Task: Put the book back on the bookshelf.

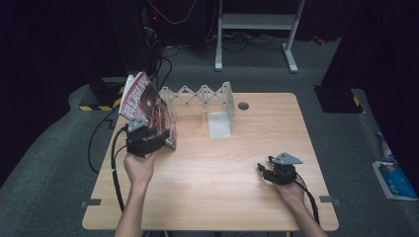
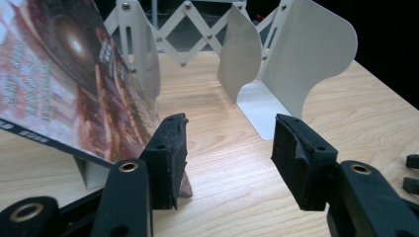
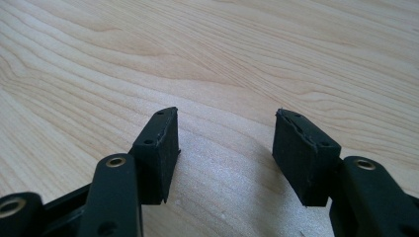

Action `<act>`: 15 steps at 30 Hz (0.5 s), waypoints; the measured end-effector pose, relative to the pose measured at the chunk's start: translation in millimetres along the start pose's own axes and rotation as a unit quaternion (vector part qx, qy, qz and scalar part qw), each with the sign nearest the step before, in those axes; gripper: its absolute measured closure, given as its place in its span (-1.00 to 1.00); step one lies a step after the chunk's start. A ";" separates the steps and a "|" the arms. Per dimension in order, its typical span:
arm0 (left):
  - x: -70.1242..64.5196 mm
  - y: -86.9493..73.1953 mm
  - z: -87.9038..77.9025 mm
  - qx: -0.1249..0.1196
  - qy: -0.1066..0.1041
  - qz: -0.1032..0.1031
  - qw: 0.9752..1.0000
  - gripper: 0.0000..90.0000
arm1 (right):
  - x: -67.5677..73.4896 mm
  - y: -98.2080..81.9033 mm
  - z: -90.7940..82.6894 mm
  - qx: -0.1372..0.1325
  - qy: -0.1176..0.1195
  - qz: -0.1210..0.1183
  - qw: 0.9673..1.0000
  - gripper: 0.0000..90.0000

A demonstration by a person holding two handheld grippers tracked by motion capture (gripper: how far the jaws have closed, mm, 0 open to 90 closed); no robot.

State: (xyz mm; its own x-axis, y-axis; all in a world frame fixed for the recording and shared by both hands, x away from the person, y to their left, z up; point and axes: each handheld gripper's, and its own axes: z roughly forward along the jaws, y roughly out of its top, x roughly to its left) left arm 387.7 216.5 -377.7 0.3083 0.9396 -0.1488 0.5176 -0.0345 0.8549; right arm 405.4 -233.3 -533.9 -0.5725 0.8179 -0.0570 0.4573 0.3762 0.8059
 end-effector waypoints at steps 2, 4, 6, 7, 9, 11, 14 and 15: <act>-2.5 -0.7 1.2 0.000 -0.005 0.000 1.000 0.05 | 0.1 0.0 0.0 0.000 0.000 0.001 1.000 -0.04; -4.3 -1.4 2.3 0.000 -0.007 0.002 1.000 0.04 | 0.1 0.0 0.0 0.000 0.000 0.001 1.000 -0.04; -5.4 -2.1 3.2 0.002 -0.008 0.002 1.000 0.04 | 0.1 0.0 0.0 0.000 0.000 0.001 1.000 -0.04; -5.9 -2.6 3.7 0.002 -0.010 0.002 1.000 0.04 | 0.1 0.0 0.0 0.000 0.000 0.001 1.000 -0.04; -6.5 -3.3 4.1 0.002 -0.012 0.002 1.000 0.04 | 0.1 0.0 0.0 0.000 0.000 0.001 1.000 -0.04; -7.8 -4.1 4.7 0.003 -0.013 0.003 1.000 0.03 | -0.1 0.0 0.0 0.000 0.000 0.001 1.000 -0.04; -9.7 -4.8 4.9 0.004 -0.016 0.003 1.000 0.03 | -0.1 0.0 0.2 0.000 0.002 0.002 1.000 -0.04; -10.4 -4.9 5.0 0.003 -0.017 0.003 1.000 0.03 | -0.2 0.0 0.3 0.000 0.002 0.002 1.000 -0.04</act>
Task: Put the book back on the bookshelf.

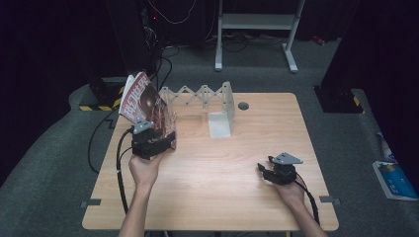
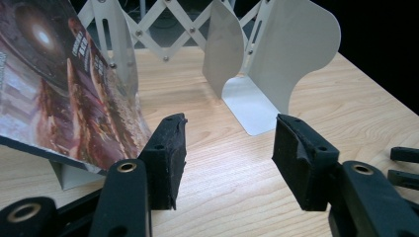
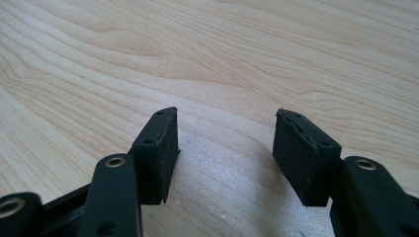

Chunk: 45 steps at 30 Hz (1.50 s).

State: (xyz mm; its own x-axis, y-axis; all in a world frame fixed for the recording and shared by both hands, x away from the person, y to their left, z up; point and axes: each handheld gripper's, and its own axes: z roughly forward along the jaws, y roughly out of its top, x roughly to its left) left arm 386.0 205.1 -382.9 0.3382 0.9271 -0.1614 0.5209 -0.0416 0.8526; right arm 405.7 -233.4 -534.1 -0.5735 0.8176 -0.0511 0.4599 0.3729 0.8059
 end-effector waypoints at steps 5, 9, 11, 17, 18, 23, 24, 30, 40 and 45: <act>-4.2 -1.0 1.5 0.001 -0.008 0.002 1.000 0.03 | -0.1 -0.1 0.3 -0.001 0.001 -0.001 1.000 -0.05; -8.0 -2.0 3.3 0.001 -0.013 0.004 1.000 0.02 | 0.0 -0.1 0.3 -0.001 0.001 -0.002 1.000 -0.05; -9.8 -2.3 4.3 0.002 -0.016 0.006 1.000 0.02 | -0.1 -0.1 0.3 -0.002 0.000 -0.005 1.000 -0.05; -14.1 -3.8 6.4 0.003 -0.023 0.009 1.000 0.02 | -0.1 -0.1 0.2 -0.001 0.000 -0.005 1.000 -0.05; -14.4 -4.0 6.6 0.003 -0.023 0.010 1.000 0.02 | 0.0 -0.1 0.2 -0.001 0.000 -0.004 1.000 -0.05; -16.2 -5.6 8.2 0.005 -0.026 0.009 1.000 0.02 | 0.1 -0.1 0.2 -0.001 0.000 -0.003 1.000 -0.05; -16.6 -5.8 8.5 0.005 -0.027 0.010 1.000 0.02 | 0.1 -0.1 0.2 -0.001 0.000 -0.003 1.000 -0.05; -20.7 -8.2 12.4 0.009 -0.035 0.012 0.999 0.01 | 0.0 -0.1 0.2 -0.001 0.001 -0.002 1.000 -0.05; -26.9 -12.3 18.2 0.013 -0.047 0.013 0.999 0.00 | 0.0 -0.1 0.2 -0.001 0.001 -0.003 1.000 -0.05; -29.2 -14.3 20.4 0.015 -0.051 0.011 0.999 0.00 | 0.0 -0.1 0.2 -0.001 0.001 -0.003 1.000 -0.05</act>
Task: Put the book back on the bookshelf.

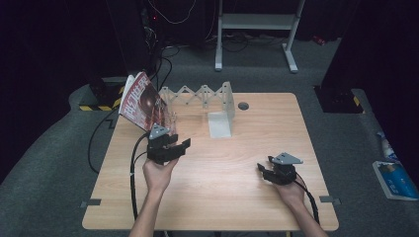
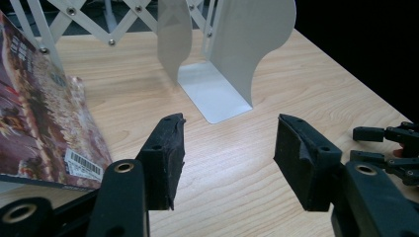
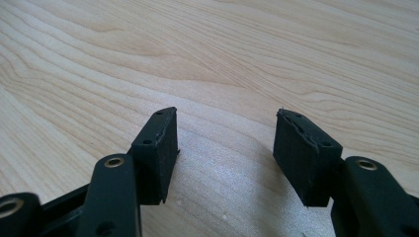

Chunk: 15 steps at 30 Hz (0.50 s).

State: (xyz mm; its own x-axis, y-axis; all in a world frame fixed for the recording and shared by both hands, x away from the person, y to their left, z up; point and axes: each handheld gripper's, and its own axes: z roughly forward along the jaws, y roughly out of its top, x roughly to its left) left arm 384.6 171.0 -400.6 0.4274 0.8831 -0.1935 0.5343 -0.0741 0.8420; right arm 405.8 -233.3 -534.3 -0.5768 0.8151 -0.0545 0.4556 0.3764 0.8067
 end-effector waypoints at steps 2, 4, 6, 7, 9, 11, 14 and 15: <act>-0.7 -1.1 1.0 0.000 -0.002 -0.001 1.000 0.00 | 0.0 0.0 0.0 0.000 0.000 0.000 1.000 -0.05; -1.3 -2.2 2.1 0.001 -0.004 -0.003 1.000 0.00 | 0.0 0.0 0.0 0.000 0.000 0.000 1.000 -0.05; -2.0 -3.6 3.4 0.000 -0.007 -0.005 1.000 0.00 | 0.0 0.0 0.0 0.000 0.000 0.000 1.000 -0.05; -2.2 -4.4 3.9 0.000 -0.009 -0.006 1.000 -0.01 | 0.0 0.0 0.0 0.000 0.000 0.000 1.000 -0.05; -3.2 -5.7 5.2 0.000 -0.012 -0.008 1.000 -0.01 | 0.0 0.0 0.0 0.000 0.000 0.000 1.000 -0.05; -4.2 -6.9 6.4 -0.001 -0.020 -0.012 1.000 -0.01 | 0.0 0.0 0.0 0.000 0.000 0.000 1.000 -0.05; -6.6 -8.0 8.0 0.001 -0.023 -0.011 1.000 -0.01 | 0.0 0.0 0.0 0.000 0.000 0.000 1.000 -0.05; -7.3 -8.5 8.7 0.001 -0.024 -0.011 1.000 -0.01 | 0.0 0.0 0.0 0.000 0.000 0.000 1.000 -0.05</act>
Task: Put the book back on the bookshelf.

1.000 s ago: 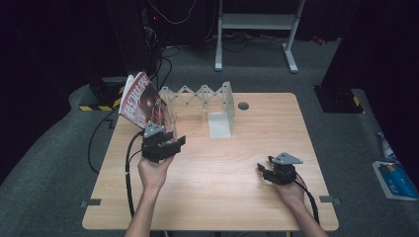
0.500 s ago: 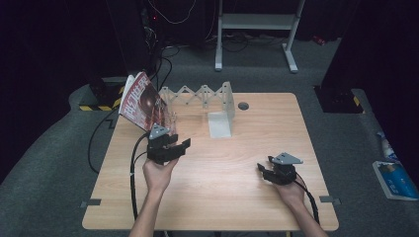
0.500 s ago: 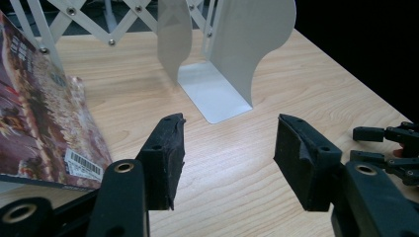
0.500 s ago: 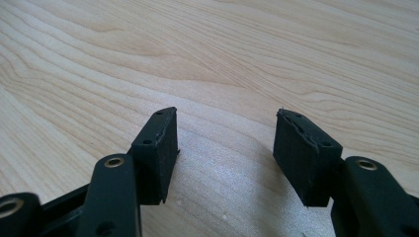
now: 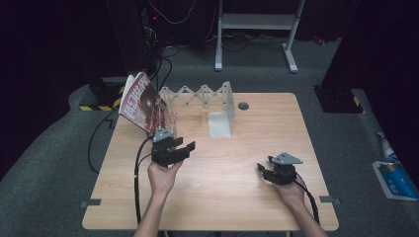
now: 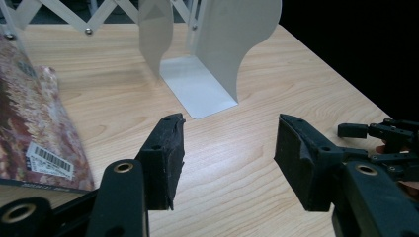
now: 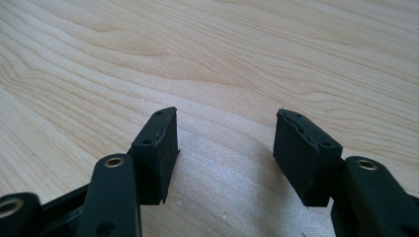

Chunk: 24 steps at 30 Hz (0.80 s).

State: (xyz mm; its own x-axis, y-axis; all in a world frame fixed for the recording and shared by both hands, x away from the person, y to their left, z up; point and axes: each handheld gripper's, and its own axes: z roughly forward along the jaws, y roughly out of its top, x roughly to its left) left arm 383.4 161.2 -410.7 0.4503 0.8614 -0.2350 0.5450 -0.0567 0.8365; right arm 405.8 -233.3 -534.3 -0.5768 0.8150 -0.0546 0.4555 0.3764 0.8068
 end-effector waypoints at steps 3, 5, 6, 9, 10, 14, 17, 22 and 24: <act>-1.7 -1.4 2.1 0.001 -0.003 -0.001 1.000 -0.01 | 0.1 0.0 -0.1 0.000 0.000 0.000 1.000 -0.05; -2.6 -2.6 3.6 0.003 -0.005 -0.001 1.000 -0.01 | 0.0 0.0 0.0 0.000 0.000 0.000 1.000 -0.05; -2.8 -3.2 4.3 0.003 -0.006 -0.001 1.000 -0.01 | 0.0 0.0 -0.1 0.000 0.000 0.000 1.000 -0.05; -3.9 -5.6 6.7 0.006 -0.008 -0.003 1.000 -0.01 | 0.0 0.0 -0.1 0.000 0.000 0.000 1.000 -0.05; -4.1 -6.2 7.6 0.006 -0.010 -0.003 1.000 -0.01 | 0.0 0.0 0.0 0.000 0.000 0.000 1.000 -0.05; -5.3 -8.8 10.1 0.009 -0.010 -0.002 1.000 -0.01 | 0.1 0.0 0.0 0.000 0.000 0.000 1.000 -0.05; -5.9 -10.6 11.7 0.012 -0.009 -0.002 1.000 -0.01 | 0.1 0.0 -0.1 0.000 0.000 0.000 1.000 -0.05; -7.6 -17.1 14.6 0.013 -0.005 -0.002 1.000 -0.01 | -0.1 0.0 -0.1 0.000 0.000 -0.001 1.000 -0.05; -7.4 -19.4 16.2 0.016 -0.005 -0.001 1.000 -0.01 | -0.1 0.0 -0.1 0.000 0.000 -0.001 1.000 -0.05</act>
State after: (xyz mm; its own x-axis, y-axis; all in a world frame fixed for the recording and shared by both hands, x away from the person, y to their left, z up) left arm 380.9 147.7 -433.2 0.4569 0.8560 -0.2418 0.5678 -0.0715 0.8201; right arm 405.7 -233.4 -534.2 -0.5784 0.8138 -0.0562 0.4540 0.3784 0.8067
